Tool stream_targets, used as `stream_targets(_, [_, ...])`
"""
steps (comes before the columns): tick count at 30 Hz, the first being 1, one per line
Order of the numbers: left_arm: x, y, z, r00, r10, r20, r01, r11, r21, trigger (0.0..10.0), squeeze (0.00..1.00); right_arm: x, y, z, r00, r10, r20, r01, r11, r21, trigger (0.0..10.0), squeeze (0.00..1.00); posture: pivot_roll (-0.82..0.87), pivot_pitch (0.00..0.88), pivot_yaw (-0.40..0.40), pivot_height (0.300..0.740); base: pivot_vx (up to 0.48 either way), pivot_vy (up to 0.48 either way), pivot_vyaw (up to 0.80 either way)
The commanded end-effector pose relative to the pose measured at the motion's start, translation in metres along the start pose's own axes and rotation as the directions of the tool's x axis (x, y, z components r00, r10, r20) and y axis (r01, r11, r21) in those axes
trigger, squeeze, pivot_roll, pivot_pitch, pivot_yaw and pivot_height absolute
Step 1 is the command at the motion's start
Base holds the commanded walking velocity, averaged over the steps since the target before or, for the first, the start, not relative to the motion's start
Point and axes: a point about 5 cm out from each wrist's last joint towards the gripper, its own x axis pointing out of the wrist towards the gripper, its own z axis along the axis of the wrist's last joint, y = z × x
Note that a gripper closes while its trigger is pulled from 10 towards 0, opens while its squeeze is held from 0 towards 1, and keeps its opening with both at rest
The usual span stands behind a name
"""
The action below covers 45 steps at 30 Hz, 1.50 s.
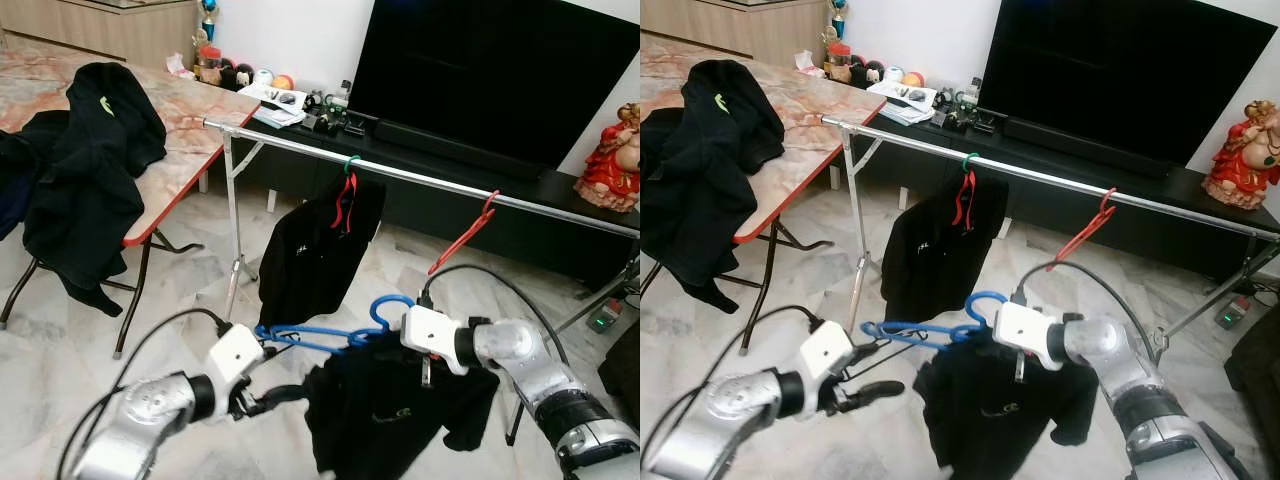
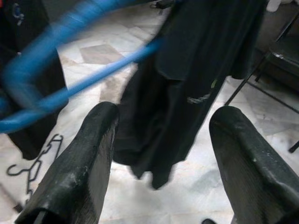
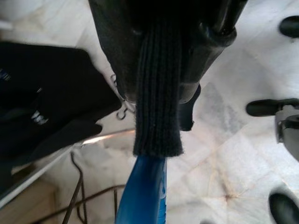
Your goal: Hang hanger
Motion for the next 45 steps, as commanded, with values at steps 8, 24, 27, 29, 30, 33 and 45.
stream_targets(8, [0.019,-0.003,0.004,0.998,0.046,0.033,-0.046,0.999,0.011,10.0,0.0,-0.022,-0.037,0.038,0.991,-0.105,0.088,0.115,0.986,-0.123,0.0,0.0,0.18,0.0,-0.213,0.74,0.0,0.0,0.0])
stream_targets(24, [0.03,0.012,0.004,0.962,0.248,0.115,-0.251,0.968,0.012,10.0,0.0,-0.043,-0.051,0.07,0.962,-0.154,0.224,0.189,0.971,-0.145,0.0,0.0,0.16,0.0,-0.201,0.74,0.0,0.0,0.0])
stream_targets(27, [0.03,0.019,0.007,0.943,0.303,0.14,-0.306,0.952,0.001,10.0,0.0,-0.046,-0.051,0.074,0.96,-0.149,0.237,0.188,0.97,-0.153,0.0,0.0,0.15,0.0,-0.198,0.74,0.0,0.0,0.0])
stream_targets(29, [0.03,0.021,0.007,0.938,0.314,0.146,-0.318,0.948,0.001,10.0,0.0,-0.047,-0.051,0.075,0.959,-0.145,0.242,0.185,0.97,-0.155,0.0,0.0,0.15,0.0,-0.197,0.74,0.0,0.0,0.0])
stream_targets(30, [0.031,0.022,0.007,0.934,0.323,0.151,-0.326,0.945,-0.002,10.0,0.0,-0.049,-0.05,0.076,0.958,-0.138,0.25,0.181,0.971,-0.157,0.0,0.0,0.15,0.0,-0.198,0.74,0.0,0.0,0.0])
stream_targets(33, [0.032,0.025,0.007,0.927,0.34,0.159,-0.343,0.939,-0.009,10.0,0.0,-0.05,-0.048,0.077,0.959,-0.131,0.252,0.175,0.972,-0.159,0.0,0.0,0.15,0.0,-0.197,0.74,0.0,0.0,0.0])
stream_targets(45, [0.03,0.03,-0.003,0.924,0.349,0.156,-0.353,0.935,0.001,10.0,0.0,-0.056,-0.043,0.079,0.964,-0.091,0.252,0.136,0.976,-0.171,0.0,0.0,0.14,0.0,-0.198,0.74,0.0,0.0,0.0])
